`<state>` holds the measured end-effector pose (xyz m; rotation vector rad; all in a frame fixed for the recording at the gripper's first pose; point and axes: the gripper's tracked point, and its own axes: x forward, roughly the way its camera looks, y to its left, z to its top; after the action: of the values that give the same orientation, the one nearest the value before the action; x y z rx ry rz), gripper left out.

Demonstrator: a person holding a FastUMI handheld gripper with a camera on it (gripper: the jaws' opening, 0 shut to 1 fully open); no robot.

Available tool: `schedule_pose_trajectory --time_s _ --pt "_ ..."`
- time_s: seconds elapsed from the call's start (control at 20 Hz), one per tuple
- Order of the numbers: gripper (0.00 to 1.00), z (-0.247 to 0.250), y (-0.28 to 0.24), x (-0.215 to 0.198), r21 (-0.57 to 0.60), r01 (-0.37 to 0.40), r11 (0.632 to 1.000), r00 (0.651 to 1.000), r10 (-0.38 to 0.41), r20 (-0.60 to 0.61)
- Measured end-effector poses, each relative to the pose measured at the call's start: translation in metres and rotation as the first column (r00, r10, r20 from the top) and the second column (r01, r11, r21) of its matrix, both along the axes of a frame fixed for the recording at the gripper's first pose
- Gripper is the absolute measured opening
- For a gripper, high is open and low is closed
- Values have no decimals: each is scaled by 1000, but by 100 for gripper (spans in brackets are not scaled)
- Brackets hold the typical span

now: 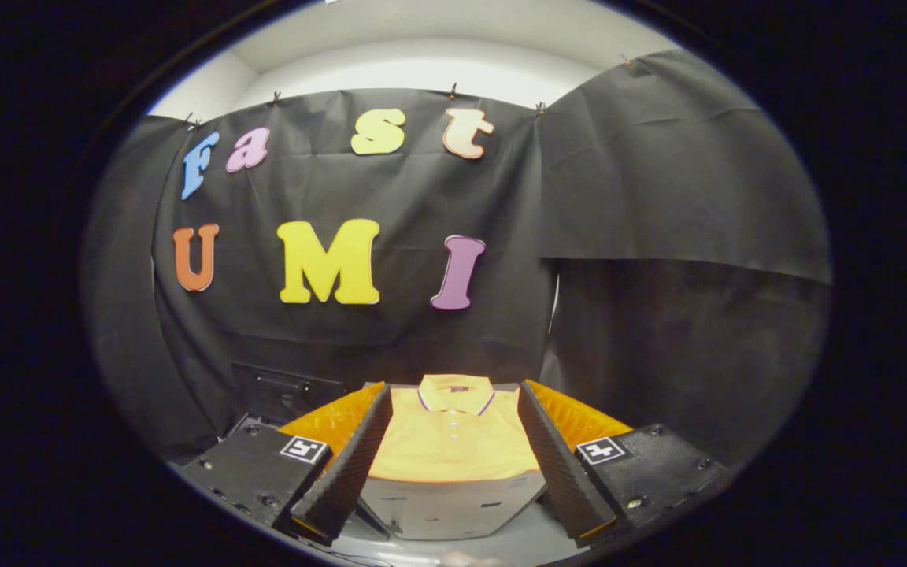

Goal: Put the clothes into the washing machine and then close the washing machine lid.

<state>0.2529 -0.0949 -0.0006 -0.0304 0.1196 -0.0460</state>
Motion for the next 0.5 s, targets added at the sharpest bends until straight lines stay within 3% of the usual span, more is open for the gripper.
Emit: schedule_pose_trajectory --time_s 0.25,0.5 --pt "100 -35 -9 85 -10 -2 1000 994 1 -114" --pt "100 -79 -12 149 18 -23 1000 963 27 -268"
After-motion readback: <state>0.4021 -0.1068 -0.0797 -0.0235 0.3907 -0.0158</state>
